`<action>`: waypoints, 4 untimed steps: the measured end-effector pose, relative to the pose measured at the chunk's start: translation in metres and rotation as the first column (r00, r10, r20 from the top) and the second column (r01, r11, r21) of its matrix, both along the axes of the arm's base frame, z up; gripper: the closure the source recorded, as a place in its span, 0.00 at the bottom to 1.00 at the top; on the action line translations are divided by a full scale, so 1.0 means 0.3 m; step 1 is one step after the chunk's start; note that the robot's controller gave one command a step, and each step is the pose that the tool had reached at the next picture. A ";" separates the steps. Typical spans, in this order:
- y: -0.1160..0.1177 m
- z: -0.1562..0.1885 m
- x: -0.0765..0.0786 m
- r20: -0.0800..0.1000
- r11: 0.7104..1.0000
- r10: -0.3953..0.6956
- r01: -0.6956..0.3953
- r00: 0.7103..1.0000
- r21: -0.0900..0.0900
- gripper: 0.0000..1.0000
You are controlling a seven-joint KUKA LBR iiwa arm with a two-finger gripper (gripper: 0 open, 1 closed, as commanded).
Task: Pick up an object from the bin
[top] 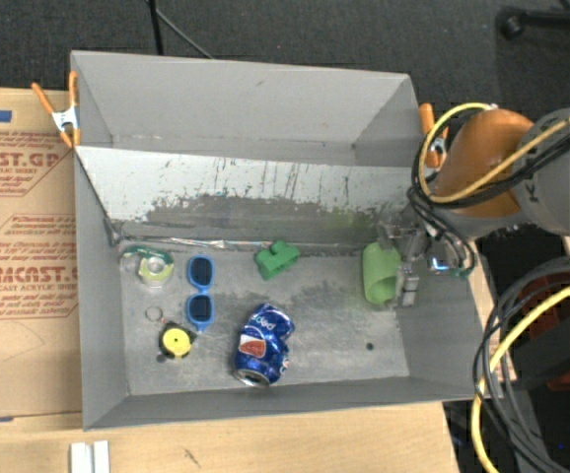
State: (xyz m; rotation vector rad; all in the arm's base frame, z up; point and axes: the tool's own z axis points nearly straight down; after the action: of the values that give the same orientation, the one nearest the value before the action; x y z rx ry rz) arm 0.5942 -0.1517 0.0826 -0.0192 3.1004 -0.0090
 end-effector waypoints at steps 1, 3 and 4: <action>-0.005 0.028 0.013 0.009 1.000 0.000 0.000 1.000 -0.003 1.00; -0.003 0.139 0.027 -0.036 1.000 0.000 0.000 0.999 0.005 1.00; -0.003 0.207 0.031 -0.036 1.000 0.000 0.000 0.999 0.004 1.00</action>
Offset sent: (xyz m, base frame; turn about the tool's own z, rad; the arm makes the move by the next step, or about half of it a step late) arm 0.0000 0.0000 0.0000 0.0000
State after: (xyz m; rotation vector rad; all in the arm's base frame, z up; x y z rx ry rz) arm 0.6034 -0.1525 0.1447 -0.0193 3.1367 -0.0020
